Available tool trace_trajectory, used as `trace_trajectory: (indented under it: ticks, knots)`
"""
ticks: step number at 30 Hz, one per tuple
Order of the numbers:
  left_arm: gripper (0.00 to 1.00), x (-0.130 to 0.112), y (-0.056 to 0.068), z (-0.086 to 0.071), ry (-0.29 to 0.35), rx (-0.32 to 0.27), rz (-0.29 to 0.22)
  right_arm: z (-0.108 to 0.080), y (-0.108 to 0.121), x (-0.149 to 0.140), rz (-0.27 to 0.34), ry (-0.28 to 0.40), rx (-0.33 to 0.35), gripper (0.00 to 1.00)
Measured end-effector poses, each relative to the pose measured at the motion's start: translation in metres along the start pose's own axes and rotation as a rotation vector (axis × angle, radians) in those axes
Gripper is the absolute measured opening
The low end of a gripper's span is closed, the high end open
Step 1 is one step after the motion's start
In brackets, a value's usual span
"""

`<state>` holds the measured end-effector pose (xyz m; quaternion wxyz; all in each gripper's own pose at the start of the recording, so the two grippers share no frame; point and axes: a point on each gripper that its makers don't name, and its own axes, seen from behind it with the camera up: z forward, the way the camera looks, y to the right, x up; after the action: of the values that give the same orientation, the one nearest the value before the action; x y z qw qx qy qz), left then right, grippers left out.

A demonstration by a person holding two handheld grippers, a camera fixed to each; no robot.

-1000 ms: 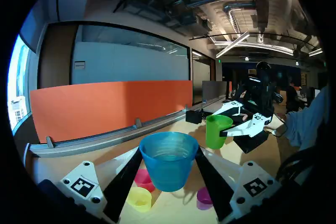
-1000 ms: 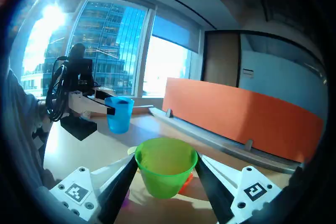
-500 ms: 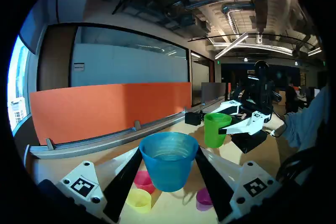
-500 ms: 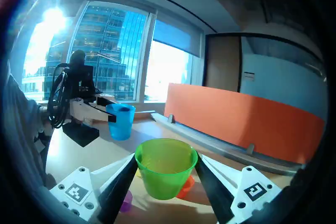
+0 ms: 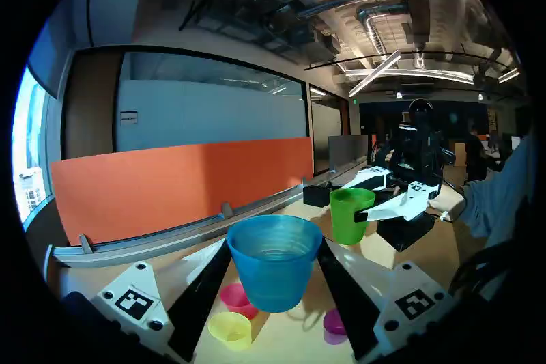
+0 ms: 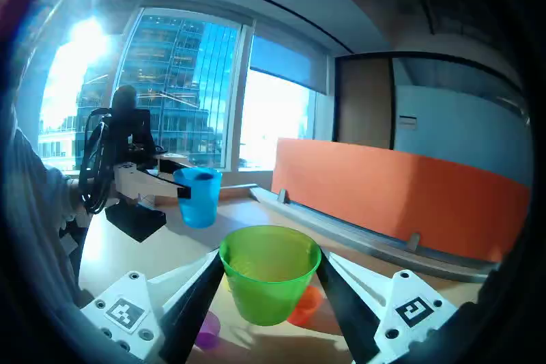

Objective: Pour water

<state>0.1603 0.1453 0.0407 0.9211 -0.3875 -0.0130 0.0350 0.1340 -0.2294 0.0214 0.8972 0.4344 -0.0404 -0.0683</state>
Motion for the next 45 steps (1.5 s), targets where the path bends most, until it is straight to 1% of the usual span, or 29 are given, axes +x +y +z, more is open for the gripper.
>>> trace_trajectory:
  ticks: [5, 11, 24, 32, 45]
  knots:
    - [0.87, 0.007, -0.001, -0.001, 0.013, 0.005, 0.029, 0.004, -0.004, 0.002, 0.007, 0.009, 0.012, 0.92]
    - [0.87, 0.015, -0.005, -0.004, 0.024, 0.029, 0.086, 0.011, -0.011, 0.001, 0.005, 0.012, 0.031, 0.92]
    - [0.87, 0.041, -0.008, -0.006, 0.048, 0.075, 0.243, 0.027, -0.032, -0.003, 0.001, 0.010, 0.079, 0.92]
    - [0.87, 0.053, -0.007, -0.003, 0.051, 0.092, 0.347, 0.036, -0.044, -0.006, 0.000, 0.008, 0.107, 0.92]
    - [0.87, 0.067, -0.003, 0.007, 0.041, 0.118, 0.523, 0.046, -0.061, -0.013, 0.004, 0.003, 0.155, 0.92]
